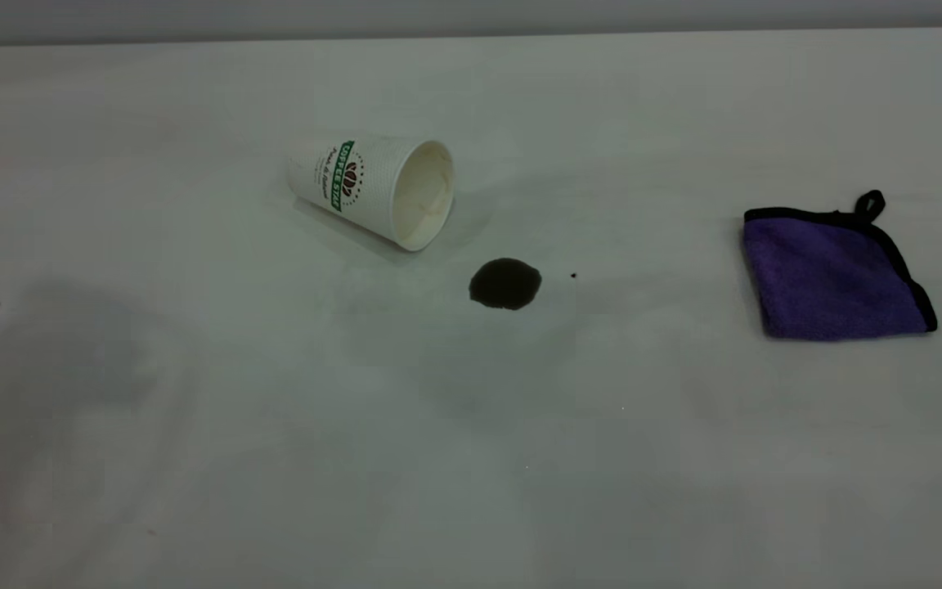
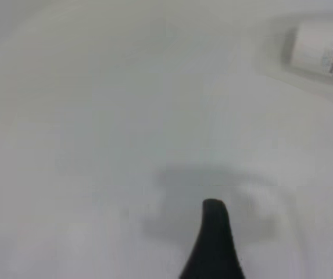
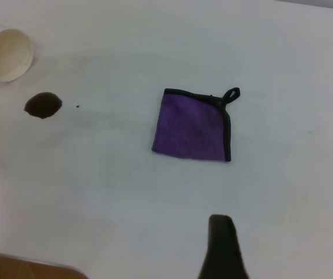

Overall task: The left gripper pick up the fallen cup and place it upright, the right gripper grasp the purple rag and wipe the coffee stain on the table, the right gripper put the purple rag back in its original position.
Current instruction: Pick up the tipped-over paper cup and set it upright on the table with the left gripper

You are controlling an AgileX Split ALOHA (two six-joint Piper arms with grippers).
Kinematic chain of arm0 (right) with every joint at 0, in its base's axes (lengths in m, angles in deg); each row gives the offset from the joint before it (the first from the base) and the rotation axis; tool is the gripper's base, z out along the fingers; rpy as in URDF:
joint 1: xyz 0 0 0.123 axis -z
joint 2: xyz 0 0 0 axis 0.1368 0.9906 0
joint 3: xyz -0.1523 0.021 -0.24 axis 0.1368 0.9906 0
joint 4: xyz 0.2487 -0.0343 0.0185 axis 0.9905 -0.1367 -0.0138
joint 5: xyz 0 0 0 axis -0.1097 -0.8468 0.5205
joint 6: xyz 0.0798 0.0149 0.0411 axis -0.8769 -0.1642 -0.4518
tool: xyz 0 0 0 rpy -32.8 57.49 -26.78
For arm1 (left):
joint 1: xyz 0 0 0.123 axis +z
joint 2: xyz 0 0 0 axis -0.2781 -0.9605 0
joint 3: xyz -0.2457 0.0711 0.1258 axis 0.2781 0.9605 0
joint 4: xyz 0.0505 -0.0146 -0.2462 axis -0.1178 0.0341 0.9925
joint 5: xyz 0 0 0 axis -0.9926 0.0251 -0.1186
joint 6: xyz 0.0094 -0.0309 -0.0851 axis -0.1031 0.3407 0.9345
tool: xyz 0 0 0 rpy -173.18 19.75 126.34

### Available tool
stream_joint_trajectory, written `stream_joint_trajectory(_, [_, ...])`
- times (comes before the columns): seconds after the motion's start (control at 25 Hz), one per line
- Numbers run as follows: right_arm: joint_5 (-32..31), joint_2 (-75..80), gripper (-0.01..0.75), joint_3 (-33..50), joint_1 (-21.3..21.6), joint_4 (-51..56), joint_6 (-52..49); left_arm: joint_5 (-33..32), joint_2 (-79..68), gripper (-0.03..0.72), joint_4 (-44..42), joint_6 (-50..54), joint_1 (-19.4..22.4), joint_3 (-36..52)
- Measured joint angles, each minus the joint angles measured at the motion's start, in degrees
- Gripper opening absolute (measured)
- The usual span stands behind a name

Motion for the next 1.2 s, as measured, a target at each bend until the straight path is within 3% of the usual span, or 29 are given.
stream_joint_trajectory(0.24, [0.00,0.00,0.589,0.00,0.00,0.00,0.00,0.10,-17.89,0.669,-16.68,18.87,-15.48,-8.62])
stream_joint_trajectory(0.52, [0.00,0.00,0.589,0.00,0.00,0.00,0.00,-5.86,-37.97,0.630,-28.35,32.21,-26.28,-22.19])
stream_joint_trajectory(0.88, [0.00,0.00,0.589,0.00,0.00,0.00,0.00,-11.24,-55.96,0.624,-32.21,32.03,-32.89,-37.68])
stream_joint_trajectory(1.2, [0.00,0.00,0.589,0.00,0.00,0.00,0.00,-13.98,-64.60,0.614,-41.45,35.89,-33.08,-41.75])
